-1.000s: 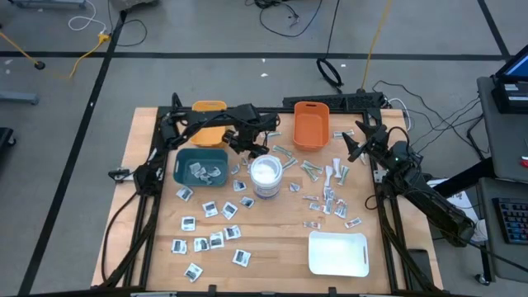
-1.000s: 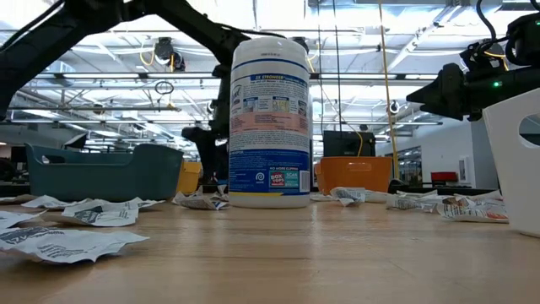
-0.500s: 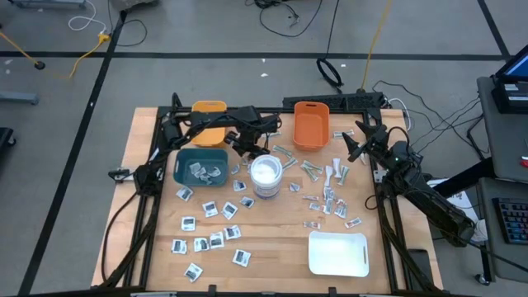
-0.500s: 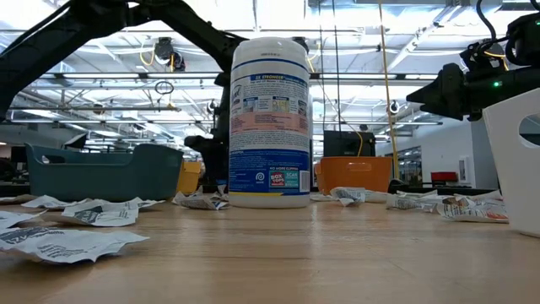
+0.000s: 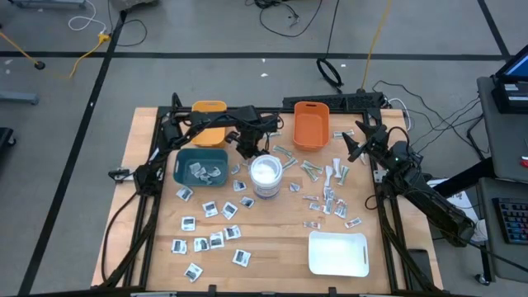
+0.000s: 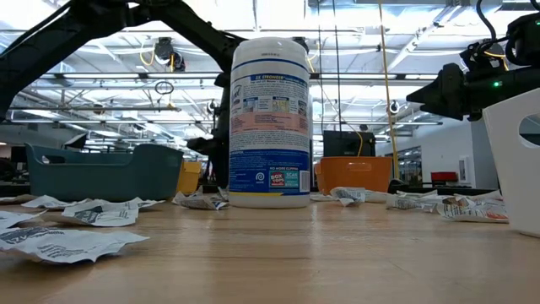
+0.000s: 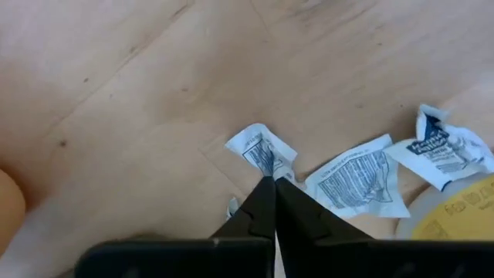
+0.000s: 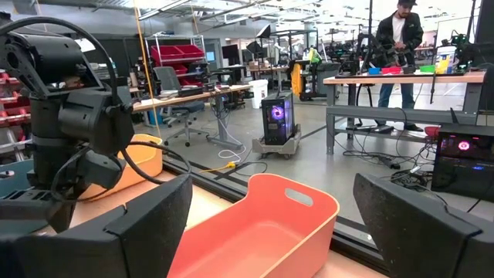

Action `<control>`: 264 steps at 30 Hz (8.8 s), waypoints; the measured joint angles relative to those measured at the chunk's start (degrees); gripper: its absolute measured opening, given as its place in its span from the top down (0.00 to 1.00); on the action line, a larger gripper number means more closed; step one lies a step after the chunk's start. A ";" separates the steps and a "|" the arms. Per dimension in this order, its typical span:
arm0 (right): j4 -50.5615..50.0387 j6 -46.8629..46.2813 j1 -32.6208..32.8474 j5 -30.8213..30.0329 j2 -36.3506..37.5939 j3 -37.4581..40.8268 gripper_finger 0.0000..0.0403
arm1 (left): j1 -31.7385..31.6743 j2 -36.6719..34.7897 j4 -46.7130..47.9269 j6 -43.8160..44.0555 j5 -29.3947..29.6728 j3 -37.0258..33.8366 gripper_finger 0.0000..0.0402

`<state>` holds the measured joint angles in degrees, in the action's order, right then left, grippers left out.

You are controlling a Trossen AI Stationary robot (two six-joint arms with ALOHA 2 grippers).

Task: Pick & Place First Aid Supplies
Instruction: Put the blue pad into the blue bin

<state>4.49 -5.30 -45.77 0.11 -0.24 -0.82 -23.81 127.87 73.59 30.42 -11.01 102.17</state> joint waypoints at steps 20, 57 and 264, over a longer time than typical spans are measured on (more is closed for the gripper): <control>0.00 0.00 0.01 -0.01 -0.01 0.00 0.11 | -0.85 -13.78 4.66 -7.83 1.81 2.04 1.00; 0.00 0.00 -0.01 -0.01 -0.01 0.00 0.11 | -1.16 -46.61 -12.94 -6.71 6.63 -48.43 1.00; 0.00 -0.01 -0.01 0.01 0.01 0.00 0.11 | -1.31 -0.52 -10.45 -4.90 -0.27 -4.87 0.86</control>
<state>4.49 -5.31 -45.78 0.12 -0.23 -0.82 -25.12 127.35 63.13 25.51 -11.28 97.30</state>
